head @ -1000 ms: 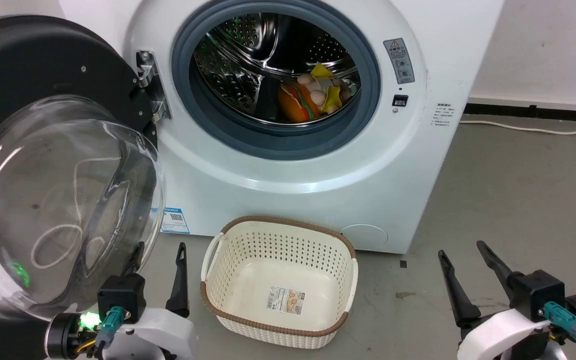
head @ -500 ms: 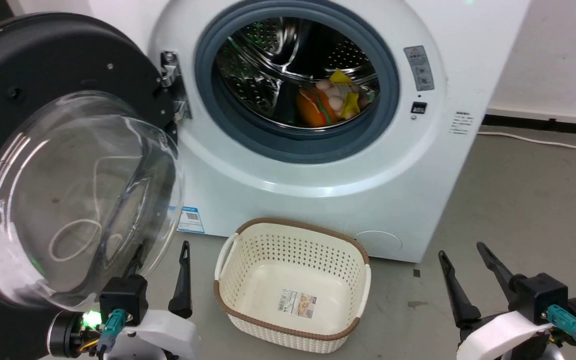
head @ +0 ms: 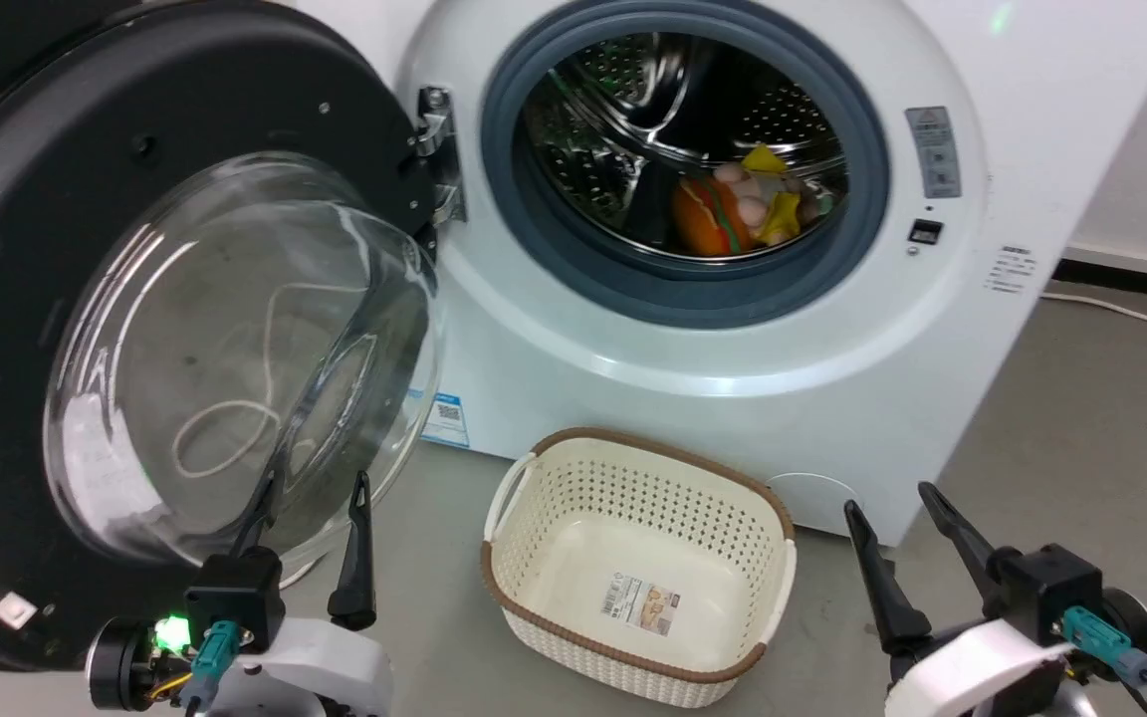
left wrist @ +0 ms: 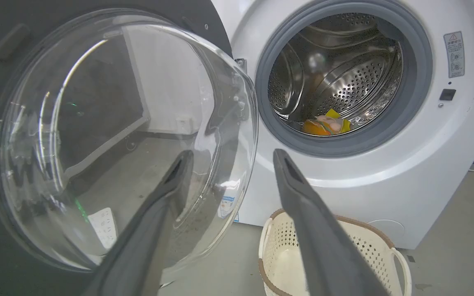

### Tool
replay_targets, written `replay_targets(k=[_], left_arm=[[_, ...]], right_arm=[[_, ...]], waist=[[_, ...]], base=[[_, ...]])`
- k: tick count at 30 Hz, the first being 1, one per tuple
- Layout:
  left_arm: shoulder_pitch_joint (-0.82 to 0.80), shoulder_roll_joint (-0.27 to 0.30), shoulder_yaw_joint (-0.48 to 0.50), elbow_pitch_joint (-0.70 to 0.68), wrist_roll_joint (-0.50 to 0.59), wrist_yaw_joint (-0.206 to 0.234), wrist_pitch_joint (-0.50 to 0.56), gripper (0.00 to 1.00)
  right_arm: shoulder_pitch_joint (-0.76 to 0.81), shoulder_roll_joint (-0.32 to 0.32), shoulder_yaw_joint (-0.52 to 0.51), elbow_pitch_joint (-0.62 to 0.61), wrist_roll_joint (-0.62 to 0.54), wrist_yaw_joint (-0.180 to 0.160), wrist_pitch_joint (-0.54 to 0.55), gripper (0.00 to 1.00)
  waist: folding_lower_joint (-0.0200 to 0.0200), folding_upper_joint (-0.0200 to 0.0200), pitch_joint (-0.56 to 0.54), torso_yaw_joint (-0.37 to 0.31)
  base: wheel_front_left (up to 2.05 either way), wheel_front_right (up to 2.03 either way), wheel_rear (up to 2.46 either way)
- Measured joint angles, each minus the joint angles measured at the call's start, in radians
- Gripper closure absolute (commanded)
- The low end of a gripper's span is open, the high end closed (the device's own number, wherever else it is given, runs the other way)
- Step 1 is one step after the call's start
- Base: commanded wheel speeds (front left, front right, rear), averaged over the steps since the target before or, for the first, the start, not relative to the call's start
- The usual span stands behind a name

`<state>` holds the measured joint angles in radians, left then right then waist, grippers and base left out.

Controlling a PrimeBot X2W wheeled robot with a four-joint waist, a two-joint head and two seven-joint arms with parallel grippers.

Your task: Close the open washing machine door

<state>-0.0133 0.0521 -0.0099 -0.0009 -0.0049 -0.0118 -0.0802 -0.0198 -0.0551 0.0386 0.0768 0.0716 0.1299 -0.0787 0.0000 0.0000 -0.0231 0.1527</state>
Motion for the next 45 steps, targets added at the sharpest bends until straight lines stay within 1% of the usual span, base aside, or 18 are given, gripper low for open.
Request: replay_targets(k=[19,35,45], left_arm=[[0.018,-0.001,0.028,-0.035,-0.016,0.012,-0.039,0.0],[0.034,-0.002,0.039,-0.046,-0.018,0.012,-0.072,0.0],[0.036,-0.002,0.041,-0.047,-0.025,0.009,-0.097,0.0]], right_arm=[[-0.074,0.0,0.091,0.068,0.02,0.0,-0.041,0.0],[-0.098,0.0,0.136,0.111,0.055,0.0,-0.074,0.0],[-0.104,0.0,0.146,0.136,0.062,0.0,-0.099,0.0]], waist=[[0.0,0.0,0.015,0.089],[0.0,0.0,0.009,0.149],[0.0,0.0,0.008,0.198]], base=[[0.0,0.0,0.0],[0.0,0.0,0.0],[0.0,0.0,0.0]])
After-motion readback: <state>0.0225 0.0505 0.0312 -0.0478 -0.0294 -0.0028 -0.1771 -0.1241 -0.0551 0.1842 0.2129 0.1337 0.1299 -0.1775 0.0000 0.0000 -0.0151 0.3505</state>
